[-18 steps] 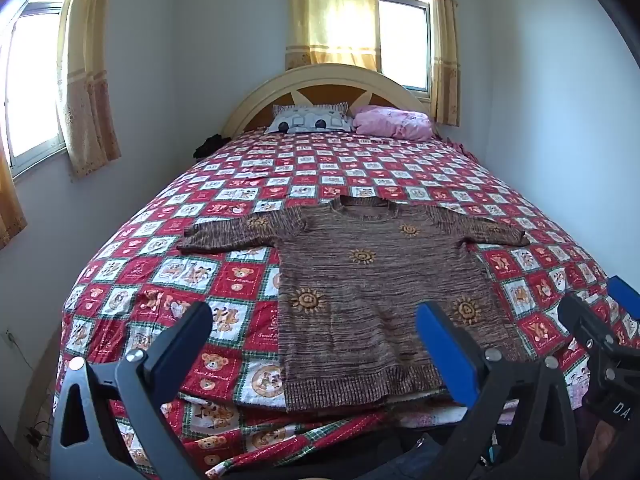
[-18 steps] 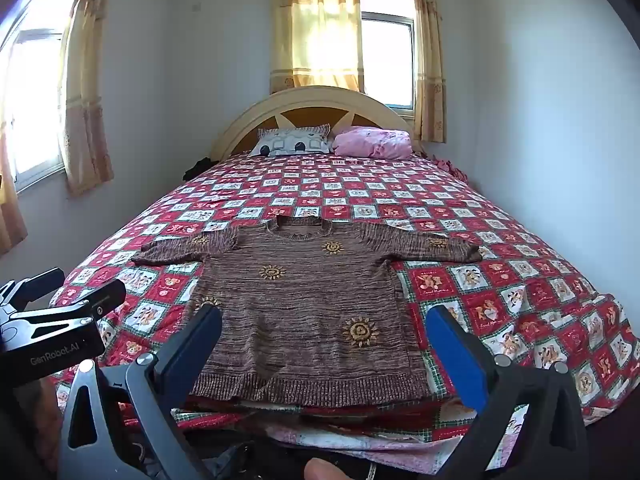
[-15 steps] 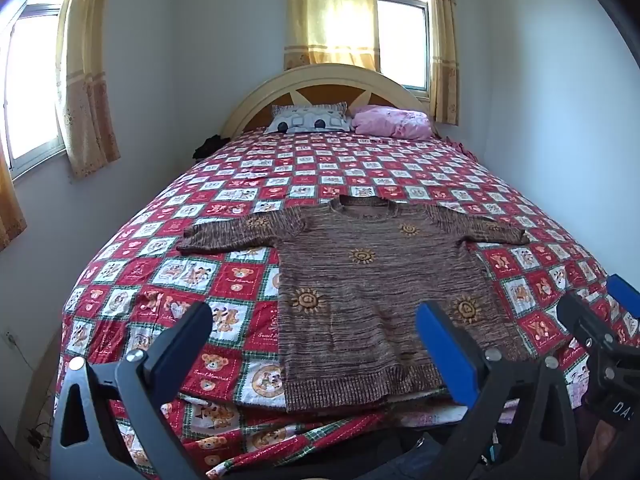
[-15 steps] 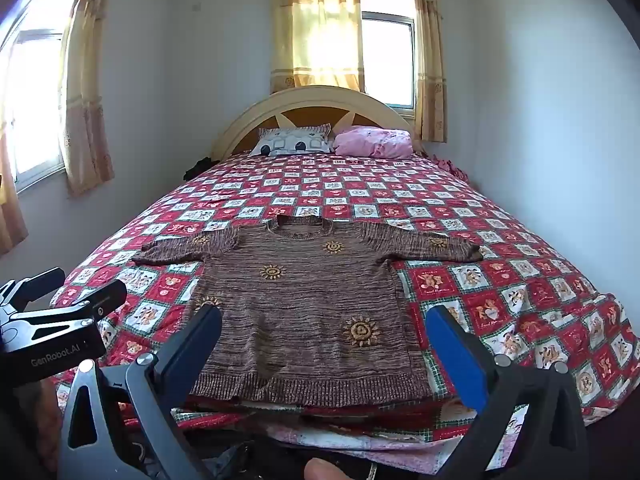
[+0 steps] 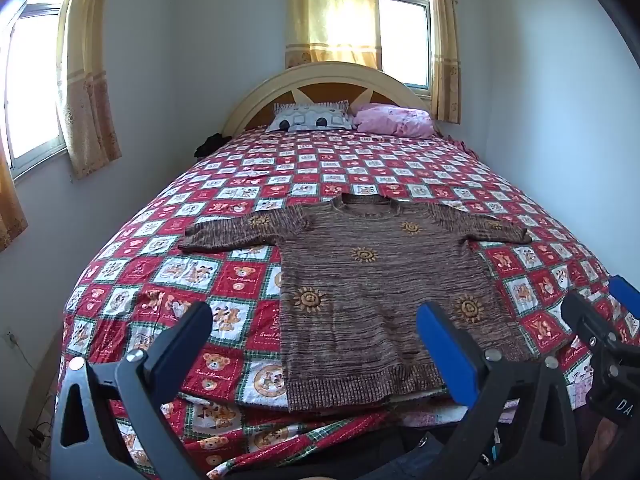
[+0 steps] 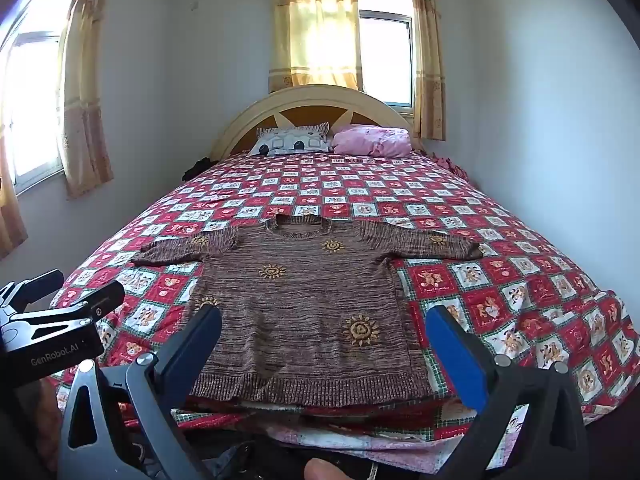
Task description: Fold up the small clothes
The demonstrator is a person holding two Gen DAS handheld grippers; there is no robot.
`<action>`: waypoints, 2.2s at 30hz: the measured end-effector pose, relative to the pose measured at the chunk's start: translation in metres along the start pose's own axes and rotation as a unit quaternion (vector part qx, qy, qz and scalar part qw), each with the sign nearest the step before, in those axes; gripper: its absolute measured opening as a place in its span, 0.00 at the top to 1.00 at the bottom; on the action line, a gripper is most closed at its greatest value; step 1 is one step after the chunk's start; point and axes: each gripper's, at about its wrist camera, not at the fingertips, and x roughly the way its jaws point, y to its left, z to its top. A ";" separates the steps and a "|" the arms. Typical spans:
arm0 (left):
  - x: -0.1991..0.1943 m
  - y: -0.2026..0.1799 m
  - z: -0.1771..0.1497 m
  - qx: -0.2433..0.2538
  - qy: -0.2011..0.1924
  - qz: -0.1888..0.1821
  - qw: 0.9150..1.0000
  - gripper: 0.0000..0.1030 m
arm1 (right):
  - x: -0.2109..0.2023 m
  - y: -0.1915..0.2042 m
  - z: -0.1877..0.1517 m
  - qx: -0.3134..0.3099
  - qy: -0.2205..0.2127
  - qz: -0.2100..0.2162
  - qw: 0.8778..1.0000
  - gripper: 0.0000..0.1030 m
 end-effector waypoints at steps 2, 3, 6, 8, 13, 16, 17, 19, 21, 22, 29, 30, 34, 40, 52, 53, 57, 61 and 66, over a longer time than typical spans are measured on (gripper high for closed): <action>0.000 0.000 0.000 0.000 0.000 0.000 1.000 0.00 | 0.000 -0.002 -0.001 0.002 -0.001 0.001 1.000 0.01; 0.000 0.000 0.000 0.000 0.000 0.000 1.000 0.00 | 0.000 -0.002 -0.001 0.002 -0.001 0.001 1.000 0.01; 0.000 0.000 0.000 0.000 0.001 0.000 1.000 0.00 | 0.000 -0.002 -0.001 0.003 -0.001 0.000 1.000 0.01; 0.001 0.001 0.000 0.000 0.002 0.001 1.000 0.00 | 0.000 -0.001 -0.001 0.002 -0.001 0.000 1.000 0.01; 0.001 0.002 0.000 0.000 0.003 0.001 1.000 0.00 | 0.000 -0.002 -0.002 0.004 0.001 0.000 1.000 0.01; 0.001 0.001 0.000 0.000 0.003 0.001 1.000 0.00 | 0.001 -0.003 -0.003 0.005 0.002 0.000 1.000 0.01; 0.002 0.001 0.000 0.000 0.003 0.001 1.000 0.00 | 0.001 -0.003 -0.003 0.005 0.002 0.000 1.000 0.01; 0.002 0.002 -0.001 0.000 0.002 0.002 1.000 0.00 | 0.001 -0.003 -0.002 0.005 0.003 0.000 1.000 0.01; 0.003 0.003 -0.001 0.000 0.003 0.002 1.000 0.00 | 0.001 -0.003 -0.002 0.005 0.003 0.001 1.000 0.01; 0.003 0.003 -0.002 0.000 0.003 0.001 1.000 0.00 | 0.001 -0.003 -0.003 0.005 0.003 0.001 1.000 0.01; 0.005 0.004 -0.003 0.001 0.007 0.001 1.000 0.00 | 0.002 -0.004 -0.003 0.006 0.005 0.001 1.000 0.01; 0.005 0.003 -0.003 0.002 0.007 0.001 1.000 0.00 | 0.002 -0.004 -0.003 0.006 0.005 0.001 1.000 0.01; 0.005 0.002 -0.003 0.002 0.007 0.002 1.000 0.00 | 0.003 -0.004 -0.005 0.006 0.005 0.000 1.000 0.01; 0.005 0.001 -0.002 0.003 0.010 0.001 1.000 0.00 | 0.005 -0.003 -0.005 0.006 0.008 0.001 1.000 0.01; 0.005 0.001 -0.002 0.003 0.010 0.001 1.000 0.00 | 0.005 -0.004 -0.005 0.006 0.008 0.001 1.000 0.01; 0.005 0.001 -0.002 0.003 0.010 0.001 1.000 0.00 | 0.005 -0.004 -0.005 0.006 0.008 0.001 1.000 0.01; 0.006 0.002 -0.002 0.003 0.011 0.001 1.000 0.00 | 0.006 -0.003 -0.005 0.005 0.010 0.002 1.000 0.01; 0.009 0.007 -0.002 0.002 0.016 0.002 1.000 0.00 | 0.009 -0.001 -0.007 0.004 0.014 0.004 1.000 0.01; 0.014 0.009 -0.001 0.002 0.019 0.007 1.000 0.00 | 0.011 -0.002 -0.007 0.004 0.018 0.008 1.000 0.01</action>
